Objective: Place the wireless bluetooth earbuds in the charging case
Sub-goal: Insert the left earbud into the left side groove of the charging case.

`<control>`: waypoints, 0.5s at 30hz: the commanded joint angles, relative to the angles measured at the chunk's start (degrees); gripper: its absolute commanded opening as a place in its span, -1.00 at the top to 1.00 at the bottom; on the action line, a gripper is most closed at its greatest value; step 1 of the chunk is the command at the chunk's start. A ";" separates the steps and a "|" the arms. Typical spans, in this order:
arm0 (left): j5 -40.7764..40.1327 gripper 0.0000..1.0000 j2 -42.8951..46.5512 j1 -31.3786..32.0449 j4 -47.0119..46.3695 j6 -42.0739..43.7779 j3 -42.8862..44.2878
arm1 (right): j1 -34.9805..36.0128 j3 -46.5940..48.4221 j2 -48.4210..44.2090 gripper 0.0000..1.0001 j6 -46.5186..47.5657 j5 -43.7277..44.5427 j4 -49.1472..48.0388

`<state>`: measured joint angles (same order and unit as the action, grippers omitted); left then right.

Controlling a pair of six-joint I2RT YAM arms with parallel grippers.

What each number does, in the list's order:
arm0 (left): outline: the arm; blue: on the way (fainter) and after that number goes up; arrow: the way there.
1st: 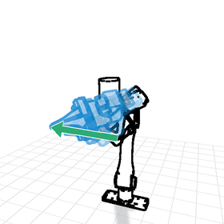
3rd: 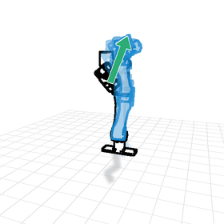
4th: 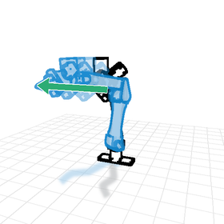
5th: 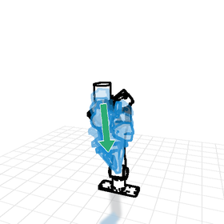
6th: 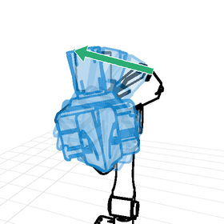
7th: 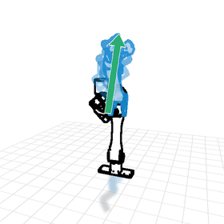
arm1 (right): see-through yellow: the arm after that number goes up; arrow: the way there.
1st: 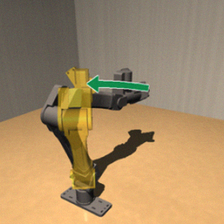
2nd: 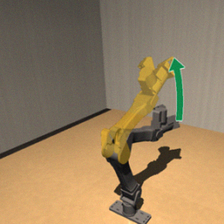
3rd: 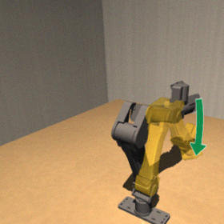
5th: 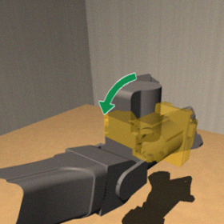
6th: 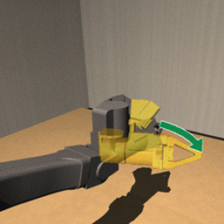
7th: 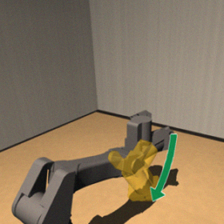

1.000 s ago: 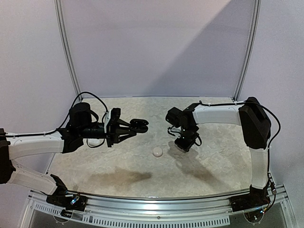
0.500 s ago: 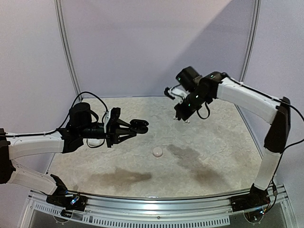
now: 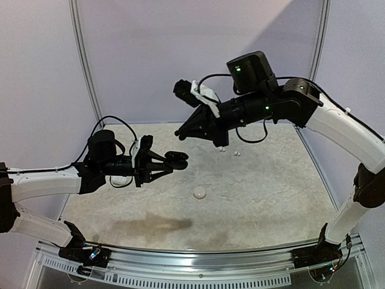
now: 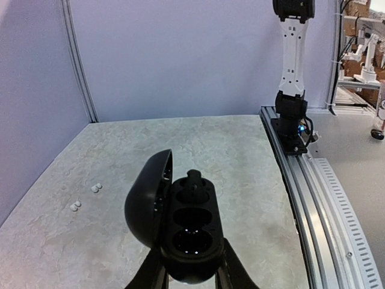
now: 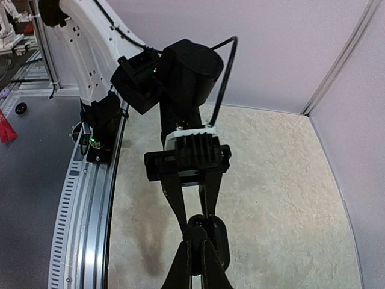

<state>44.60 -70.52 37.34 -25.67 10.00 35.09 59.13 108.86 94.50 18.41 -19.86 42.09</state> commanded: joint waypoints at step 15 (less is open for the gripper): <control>0.96 1.00 0.12 1.15 2.25 3.82 1.47 | 4.29 10.69 15.33 1.00 14.16 11.43 13.63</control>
<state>44.64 -70.52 37.41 -24.53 11.86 35.31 63.31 117.80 108.12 30.98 -11.60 54.08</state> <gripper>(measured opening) 0.226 0.044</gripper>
